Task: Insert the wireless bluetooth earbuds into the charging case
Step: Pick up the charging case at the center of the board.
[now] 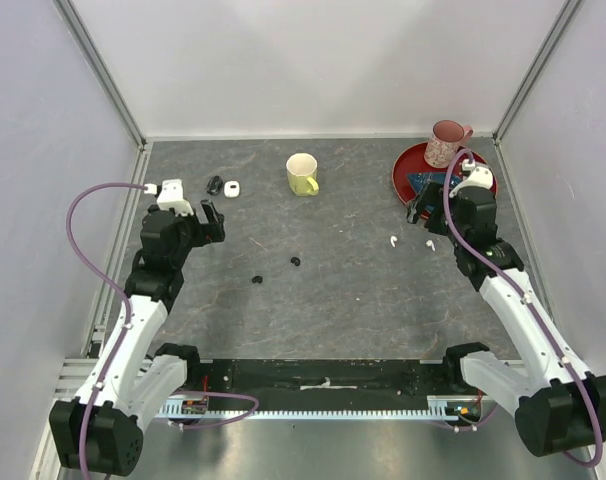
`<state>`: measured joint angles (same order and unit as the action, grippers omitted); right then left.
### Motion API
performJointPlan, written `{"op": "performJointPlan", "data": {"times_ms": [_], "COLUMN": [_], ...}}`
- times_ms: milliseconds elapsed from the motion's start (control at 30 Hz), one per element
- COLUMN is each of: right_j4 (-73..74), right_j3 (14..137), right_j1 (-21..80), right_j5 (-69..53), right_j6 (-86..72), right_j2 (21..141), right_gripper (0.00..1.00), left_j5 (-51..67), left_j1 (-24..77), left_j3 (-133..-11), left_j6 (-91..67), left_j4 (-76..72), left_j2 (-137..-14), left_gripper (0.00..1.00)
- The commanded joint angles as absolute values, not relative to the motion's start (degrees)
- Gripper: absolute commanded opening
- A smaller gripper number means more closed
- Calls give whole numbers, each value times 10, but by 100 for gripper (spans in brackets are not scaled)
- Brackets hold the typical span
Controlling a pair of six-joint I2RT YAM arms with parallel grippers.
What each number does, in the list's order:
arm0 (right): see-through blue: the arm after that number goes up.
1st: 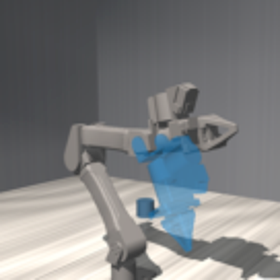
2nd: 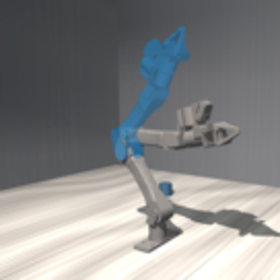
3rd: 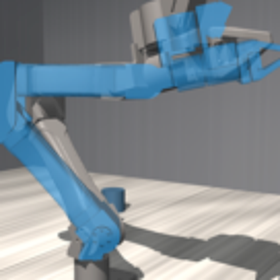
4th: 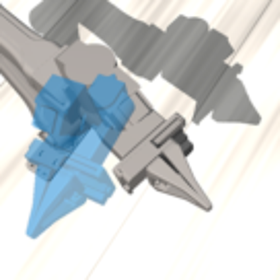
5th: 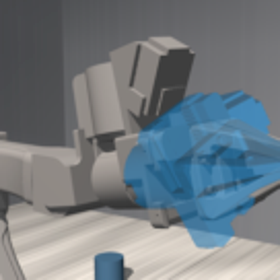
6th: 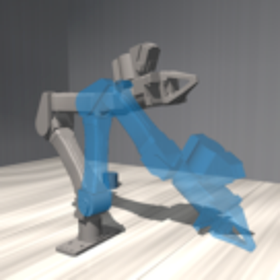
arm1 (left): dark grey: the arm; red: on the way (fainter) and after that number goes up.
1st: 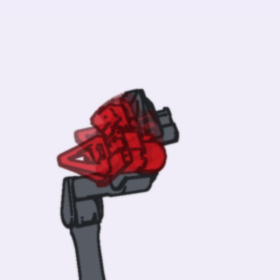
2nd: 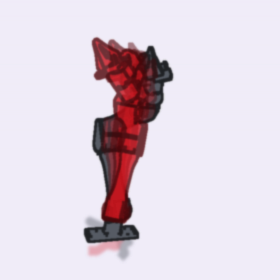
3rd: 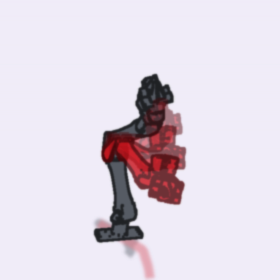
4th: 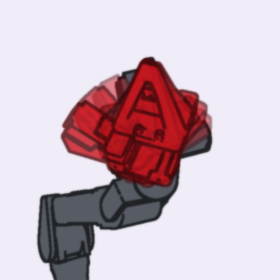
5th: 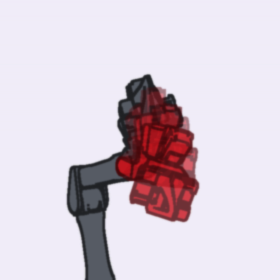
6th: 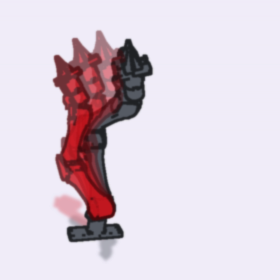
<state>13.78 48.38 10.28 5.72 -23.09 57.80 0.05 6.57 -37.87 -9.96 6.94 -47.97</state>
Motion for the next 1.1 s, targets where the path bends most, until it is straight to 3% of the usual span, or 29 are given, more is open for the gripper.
{"op": "performJointPlan", "data": {"times_ms": [0, 267, 467, 600, 833, 1067], "right_j4": [208, 200, 206, 117, 155, 223], "right_j3": [499, 529, 510, 453, 474, 470], "right_j1": [102, 102, 103, 103, 102, 102], "right_j5": [41, 135, 46, -101, -177, -170], "right_j6": [-271, -292, -328, -305, -325, -263], "right_j2": [544, 569, 527, 491, 512, 477], "right_gripper": [98, 98, 98, 98, 98, 98], "left_j5": [-142, -131, -132, -92, -61, -19], "left_j1": [65, 65, 65, 65, 65, 64], "left_j3": [-345, -361, -387, -402, -396, -400], "left_j6": [-113, -117, -188, -195, -197, -171], "left_j4": [33, 56, 150, 180, 197, 199], "left_j2": [-479, -458, -449, -447, -444, -469], "left_gripper": [99, 99, 100, 100, 100, 100]}}
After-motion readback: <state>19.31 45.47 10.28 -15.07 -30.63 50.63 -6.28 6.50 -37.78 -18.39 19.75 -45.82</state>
